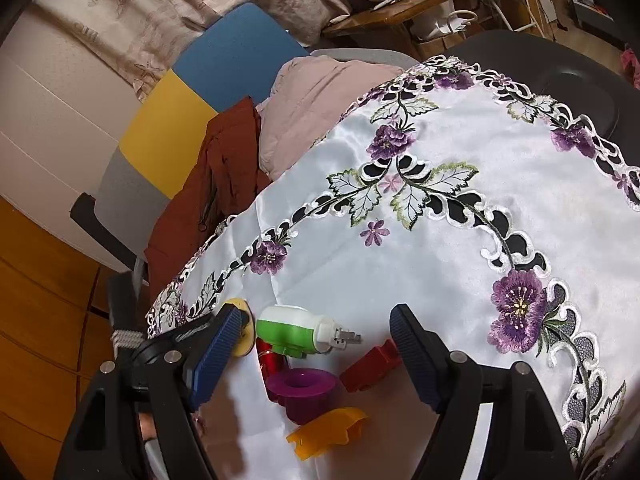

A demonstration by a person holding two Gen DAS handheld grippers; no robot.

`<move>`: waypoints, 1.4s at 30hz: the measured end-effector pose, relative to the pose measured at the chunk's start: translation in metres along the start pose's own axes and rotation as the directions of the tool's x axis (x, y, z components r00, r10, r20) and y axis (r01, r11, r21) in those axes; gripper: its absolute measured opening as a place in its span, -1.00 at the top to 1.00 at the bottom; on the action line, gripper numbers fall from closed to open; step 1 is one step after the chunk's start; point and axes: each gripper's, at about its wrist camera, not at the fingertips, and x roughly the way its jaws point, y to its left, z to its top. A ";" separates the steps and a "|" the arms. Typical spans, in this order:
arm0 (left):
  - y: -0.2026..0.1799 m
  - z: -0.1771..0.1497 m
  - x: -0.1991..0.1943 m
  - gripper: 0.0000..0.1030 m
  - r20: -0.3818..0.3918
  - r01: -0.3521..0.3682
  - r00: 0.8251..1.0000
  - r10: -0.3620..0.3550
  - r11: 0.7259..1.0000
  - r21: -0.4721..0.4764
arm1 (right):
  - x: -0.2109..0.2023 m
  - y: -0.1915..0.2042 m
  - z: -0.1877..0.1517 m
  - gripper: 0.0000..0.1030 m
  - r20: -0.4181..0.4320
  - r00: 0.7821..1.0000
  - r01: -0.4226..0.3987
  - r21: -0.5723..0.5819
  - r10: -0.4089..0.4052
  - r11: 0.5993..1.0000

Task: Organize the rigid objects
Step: 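Move the left gripper to the yellow soap bar while the right gripper approaches the purple spool, then close the left gripper around the yellow soap bar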

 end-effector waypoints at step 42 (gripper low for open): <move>0.008 -0.081 -0.035 0.14 0.025 -0.012 1.000 0.006 0.969 0.246 | 0.010 0.002 -0.002 -0.52 -0.022 0.998 0.064 -0.045 -0.065 0.997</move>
